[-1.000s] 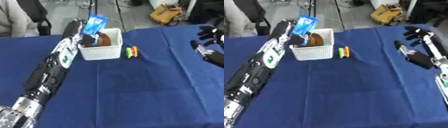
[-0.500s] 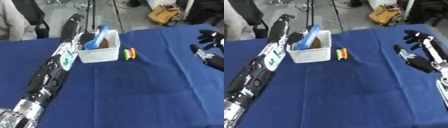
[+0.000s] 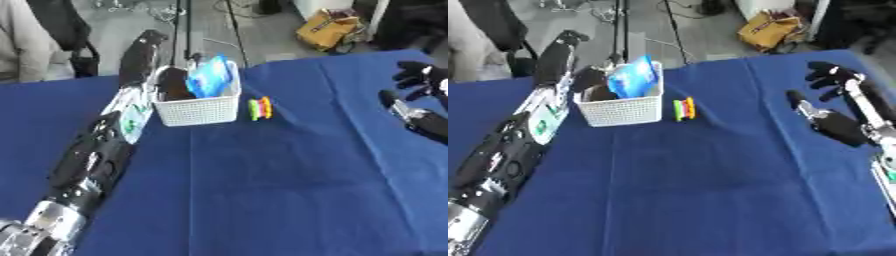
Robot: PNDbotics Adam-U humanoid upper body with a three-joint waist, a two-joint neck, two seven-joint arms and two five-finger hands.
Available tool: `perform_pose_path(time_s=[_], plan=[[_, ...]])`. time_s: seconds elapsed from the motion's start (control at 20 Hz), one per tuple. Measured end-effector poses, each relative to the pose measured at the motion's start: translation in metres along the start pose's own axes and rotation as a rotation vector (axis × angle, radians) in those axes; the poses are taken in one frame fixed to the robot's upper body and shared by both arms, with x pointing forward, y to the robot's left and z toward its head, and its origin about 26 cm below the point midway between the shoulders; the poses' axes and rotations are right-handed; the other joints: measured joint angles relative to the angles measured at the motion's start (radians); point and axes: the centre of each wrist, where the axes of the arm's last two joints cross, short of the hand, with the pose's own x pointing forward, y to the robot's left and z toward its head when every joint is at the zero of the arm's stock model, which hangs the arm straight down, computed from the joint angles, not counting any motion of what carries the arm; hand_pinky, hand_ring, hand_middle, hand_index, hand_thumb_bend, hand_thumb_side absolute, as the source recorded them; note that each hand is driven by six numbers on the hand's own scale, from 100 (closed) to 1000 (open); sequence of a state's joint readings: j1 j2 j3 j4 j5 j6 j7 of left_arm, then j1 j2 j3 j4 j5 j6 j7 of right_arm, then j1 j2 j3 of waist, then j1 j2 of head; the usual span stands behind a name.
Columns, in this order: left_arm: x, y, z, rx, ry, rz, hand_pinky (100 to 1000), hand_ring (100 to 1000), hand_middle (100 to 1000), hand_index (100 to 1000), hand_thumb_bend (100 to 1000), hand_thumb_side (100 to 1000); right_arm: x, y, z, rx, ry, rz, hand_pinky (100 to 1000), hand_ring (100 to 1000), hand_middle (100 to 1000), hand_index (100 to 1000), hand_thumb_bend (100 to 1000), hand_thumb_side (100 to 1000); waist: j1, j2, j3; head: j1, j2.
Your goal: Pick up objects on the table and place them in the box.
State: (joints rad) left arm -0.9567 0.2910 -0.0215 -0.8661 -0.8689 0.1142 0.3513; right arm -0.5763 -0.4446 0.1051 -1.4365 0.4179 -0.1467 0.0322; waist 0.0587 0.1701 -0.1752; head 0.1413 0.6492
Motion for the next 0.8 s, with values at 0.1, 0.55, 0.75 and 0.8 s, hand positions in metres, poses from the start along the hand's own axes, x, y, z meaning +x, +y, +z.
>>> perform_pose_path(time_s=[0.1,0.55,0.75,0.8], plan=[[-0.007,0.008,0.003,0.008,0.003,0.105,625,797,750,806,497,918,-0.002,0.001,0.002,0.001,0.009,-0.002,632,743,735,919,439,655,-0.005,-0.008,0.011,-0.005,0.004],[-0.058,0.065,0.057,-0.025,-0.111,0.627,589,770,716,793,443,1000,-0.011,0.003,0.013,-0.015,0.052,-0.007,633,743,737,919,441,657,-0.021,-0.058,0.092,-0.034,0.043],[-0.082,0.074,0.091,-0.060,-0.109,0.727,587,771,712,793,447,1000,-0.012,0.003,0.015,-0.018,0.059,-0.006,633,743,737,919,441,658,-0.024,-0.074,0.119,-0.041,0.053],[-0.087,0.075,0.097,-0.063,-0.105,0.743,587,772,712,793,445,1000,-0.012,0.003,0.015,-0.020,0.060,-0.006,633,743,737,919,440,658,-0.026,-0.075,0.121,-0.041,0.053]])
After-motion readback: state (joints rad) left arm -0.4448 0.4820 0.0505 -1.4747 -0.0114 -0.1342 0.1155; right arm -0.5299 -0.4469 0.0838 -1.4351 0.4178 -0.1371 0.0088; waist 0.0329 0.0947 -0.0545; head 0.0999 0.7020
